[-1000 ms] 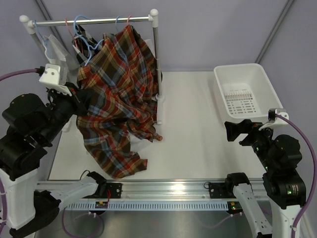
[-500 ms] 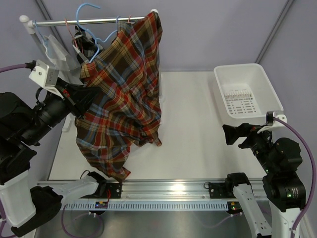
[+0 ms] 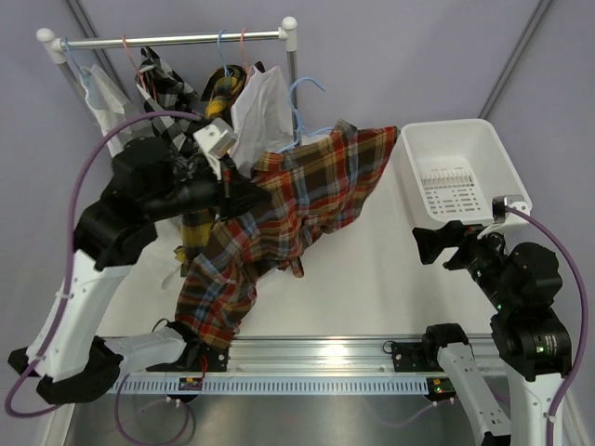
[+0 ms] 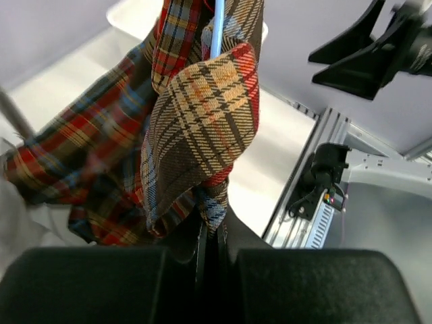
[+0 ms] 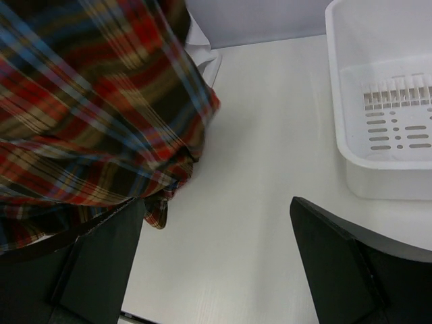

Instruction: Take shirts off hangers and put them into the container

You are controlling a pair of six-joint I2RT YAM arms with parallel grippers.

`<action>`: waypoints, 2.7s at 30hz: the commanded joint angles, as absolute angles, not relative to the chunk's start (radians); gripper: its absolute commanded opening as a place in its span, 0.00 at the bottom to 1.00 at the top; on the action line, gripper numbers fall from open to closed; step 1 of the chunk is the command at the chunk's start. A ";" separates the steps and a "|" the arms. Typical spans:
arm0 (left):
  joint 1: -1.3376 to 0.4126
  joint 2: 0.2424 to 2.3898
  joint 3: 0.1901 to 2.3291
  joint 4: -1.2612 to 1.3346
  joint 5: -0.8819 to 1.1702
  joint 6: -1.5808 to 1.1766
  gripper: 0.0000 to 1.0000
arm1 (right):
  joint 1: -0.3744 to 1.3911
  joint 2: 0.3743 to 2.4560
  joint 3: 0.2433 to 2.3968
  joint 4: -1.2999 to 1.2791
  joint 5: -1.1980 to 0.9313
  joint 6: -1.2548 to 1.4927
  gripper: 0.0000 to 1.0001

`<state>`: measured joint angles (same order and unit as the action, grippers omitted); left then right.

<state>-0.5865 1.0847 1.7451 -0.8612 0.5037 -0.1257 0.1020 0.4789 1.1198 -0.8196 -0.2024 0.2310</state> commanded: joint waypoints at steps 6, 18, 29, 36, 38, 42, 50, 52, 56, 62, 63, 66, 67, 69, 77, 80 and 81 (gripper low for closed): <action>-0.747 1.192 1.588 -0.546 0.456 -0.127 0.00 | 0.100 0.581 1.221 -0.726 -0.290 0.160 1.00; -0.920 1.364 1.479 -0.477 0.272 -0.091 0.00 | 0.135 0.761 1.327 -0.562 -0.425 0.233 0.94; -0.923 1.379 1.431 -0.477 0.219 -0.117 0.00 | 0.317 0.902 1.293 -0.445 -0.318 0.253 0.93; -0.923 1.378 1.427 -0.479 0.239 -0.123 0.00 | 0.411 1.015 1.313 -0.414 -0.204 0.221 0.83; -0.923 1.374 1.427 -0.479 0.239 -0.123 0.00 | 0.422 1.037 1.324 -0.405 -0.192 0.218 0.79; -0.923 1.371 1.424 -0.477 0.239 -0.121 0.00 | 0.426 1.072 1.305 -0.365 -0.181 0.215 0.68; -0.923 1.370 1.427 -0.479 0.232 -0.121 0.00 | 0.428 1.072 1.266 -0.337 -0.183 0.218 0.28; -0.923 1.365 1.427 -0.477 0.230 -0.123 0.00 | 0.428 1.072 1.258 -0.344 -0.184 0.218 0.15; -0.923 1.361 1.431 -0.480 0.232 -0.132 0.00 | 0.429 1.057 1.238 -0.342 -0.161 0.212 0.00; -0.923 1.313 1.448 -0.482 0.212 -0.166 0.48 | 0.428 0.999 1.226 -0.356 -0.083 0.152 0.00; -0.923 1.302 1.447 -0.482 0.206 -0.172 0.58 | 0.428 0.982 1.226 -0.362 -0.068 0.129 0.00; -0.923 1.240 1.436 -0.483 0.192 -0.199 0.77 | 0.428 0.947 1.218 -0.383 -0.015 0.094 0.00; -0.923 1.223 1.419 -0.482 0.187 -0.205 0.79 | 0.428 0.937 1.216 -0.385 -0.008 0.087 0.00; -0.923 1.174 1.393 -0.500 0.166 -0.204 0.82 | 0.428 0.917 1.209 -0.388 0.021 0.078 0.00; -0.923 1.143 1.422 -0.545 0.135 -0.201 0.85 | 0.428 0.903 1.189 -0.373 0.060 0.069 0.00; -0.923 1.227 1.509 -0.545 0.156 -0.232 0.85 | 0.428 0.911 1.187 -0.361 0.058 0.078 0.00; -0.925 1.253 1.535 -0.545 0.156 -0.248 0.85 | 0.428 0.911 1.184 -0.356 0.057 0.078 0.00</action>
<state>-0.9218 1.1786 1.4483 -0.5659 0.1600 -0.2066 0.4248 0.9150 1.1835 -0.4164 0.0277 0.0860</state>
